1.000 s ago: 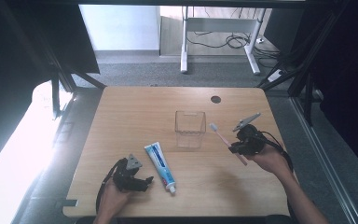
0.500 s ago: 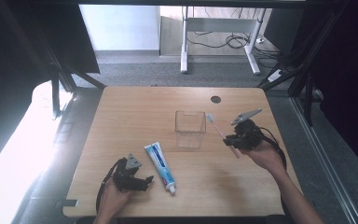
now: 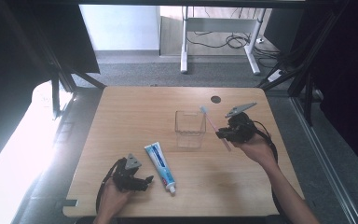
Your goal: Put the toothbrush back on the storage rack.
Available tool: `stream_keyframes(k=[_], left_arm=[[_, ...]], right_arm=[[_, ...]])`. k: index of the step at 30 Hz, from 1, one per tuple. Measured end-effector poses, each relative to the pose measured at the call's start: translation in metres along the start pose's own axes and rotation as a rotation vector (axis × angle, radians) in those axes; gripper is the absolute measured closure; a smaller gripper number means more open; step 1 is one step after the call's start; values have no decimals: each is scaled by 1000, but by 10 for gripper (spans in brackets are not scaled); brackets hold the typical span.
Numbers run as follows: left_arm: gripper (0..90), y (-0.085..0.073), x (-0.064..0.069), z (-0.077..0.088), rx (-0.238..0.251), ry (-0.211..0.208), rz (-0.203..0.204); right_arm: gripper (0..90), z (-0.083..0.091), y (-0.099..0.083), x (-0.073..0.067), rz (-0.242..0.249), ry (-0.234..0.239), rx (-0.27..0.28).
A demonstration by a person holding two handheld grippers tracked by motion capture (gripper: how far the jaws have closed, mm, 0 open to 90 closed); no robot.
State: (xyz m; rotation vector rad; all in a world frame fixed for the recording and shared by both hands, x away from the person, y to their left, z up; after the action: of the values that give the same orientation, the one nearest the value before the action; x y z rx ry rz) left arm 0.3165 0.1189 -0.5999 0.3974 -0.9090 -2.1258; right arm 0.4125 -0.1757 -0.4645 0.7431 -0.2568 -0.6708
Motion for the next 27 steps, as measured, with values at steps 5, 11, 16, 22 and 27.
stream_keyframes(k=[5, 11, 16, 22, 27], left_arm=[[130, 0, 1, 0, 3, -1, -1], [130, 0, 1, 0, 4, 0, -5], [130, 0, 1, 0, 4, 0, -8], [130, 0, 0, 1, 3, 3, -8], [130, -1, 0, 1, -3, -1, -12]], right_arm=[[798, -6, 8, 1, -15, 3, 28], [798, -12, 19, 2, -29, 5, 71], [798, -16, 27, 2, -36, 3, 92], [798, -24, 36, 2, -53, 11, 118], [798, -28, 42, 1, -62, 21, 130]])
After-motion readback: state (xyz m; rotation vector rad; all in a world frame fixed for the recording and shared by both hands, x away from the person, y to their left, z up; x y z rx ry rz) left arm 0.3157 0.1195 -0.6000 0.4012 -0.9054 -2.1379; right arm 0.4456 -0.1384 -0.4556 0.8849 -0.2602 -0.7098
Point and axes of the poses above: each handheld gripper's, and its own axes: z roughly backward along the jaws, y roughly out of its top, x roughly to its right, the point moved 9 cm from there along -z, roughly forward along the jaws, and after that the axes turned 4 degrees about x, right-handed, at the moved point
